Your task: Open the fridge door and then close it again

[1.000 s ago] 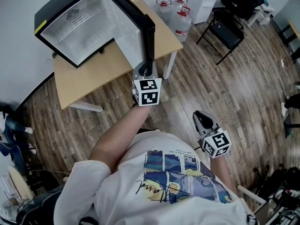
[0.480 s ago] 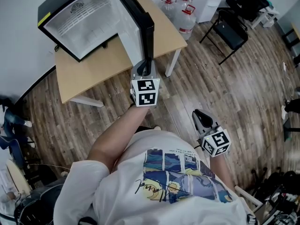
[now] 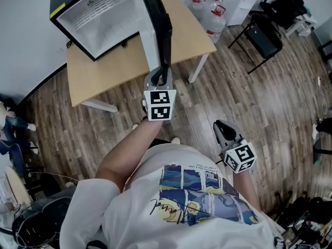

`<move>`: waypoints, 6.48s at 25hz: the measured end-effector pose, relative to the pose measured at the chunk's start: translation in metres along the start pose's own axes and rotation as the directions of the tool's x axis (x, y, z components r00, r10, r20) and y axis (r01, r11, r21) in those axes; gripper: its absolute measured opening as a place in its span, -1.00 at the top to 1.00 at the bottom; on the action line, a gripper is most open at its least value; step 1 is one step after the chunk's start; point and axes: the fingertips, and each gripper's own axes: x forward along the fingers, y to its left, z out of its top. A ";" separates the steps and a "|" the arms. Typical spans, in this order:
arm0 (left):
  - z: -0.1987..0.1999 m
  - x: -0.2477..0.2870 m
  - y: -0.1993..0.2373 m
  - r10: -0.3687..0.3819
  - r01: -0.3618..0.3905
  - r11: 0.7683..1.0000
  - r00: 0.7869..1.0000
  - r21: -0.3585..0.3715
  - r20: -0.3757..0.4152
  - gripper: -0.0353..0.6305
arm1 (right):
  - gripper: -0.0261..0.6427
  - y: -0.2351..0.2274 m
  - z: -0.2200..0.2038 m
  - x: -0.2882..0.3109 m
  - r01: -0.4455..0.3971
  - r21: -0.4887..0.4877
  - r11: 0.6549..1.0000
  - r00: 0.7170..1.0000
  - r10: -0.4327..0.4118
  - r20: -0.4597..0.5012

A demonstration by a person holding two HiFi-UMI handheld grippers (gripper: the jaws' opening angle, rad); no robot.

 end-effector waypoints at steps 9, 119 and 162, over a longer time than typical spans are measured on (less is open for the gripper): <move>-0.006 -0.019 0.029 0.016 -0.016 1.000 1.000 -0.020 -0.001 0.71 | 0.81 0.013 0.010 0.023 -0.051 -0.023 0.998 0.999 0.050 -0.020; -0.020 0.015 0.472 -0.137 0.142 0.987 0.989 -0.075 0.064 0.88 | 0.81 0.156 0.120 0.306 -0.027 -0.060 0.998 0.999 0.024 -0.048; -0.035 -0.091 0.232 -0.072 0.069 0.978 0.997 -0.195 -0.009 0.87 | 0.82 0.093 0.094 0.199 -0.281 -0.143 0.949 0.960 0.277 -0.051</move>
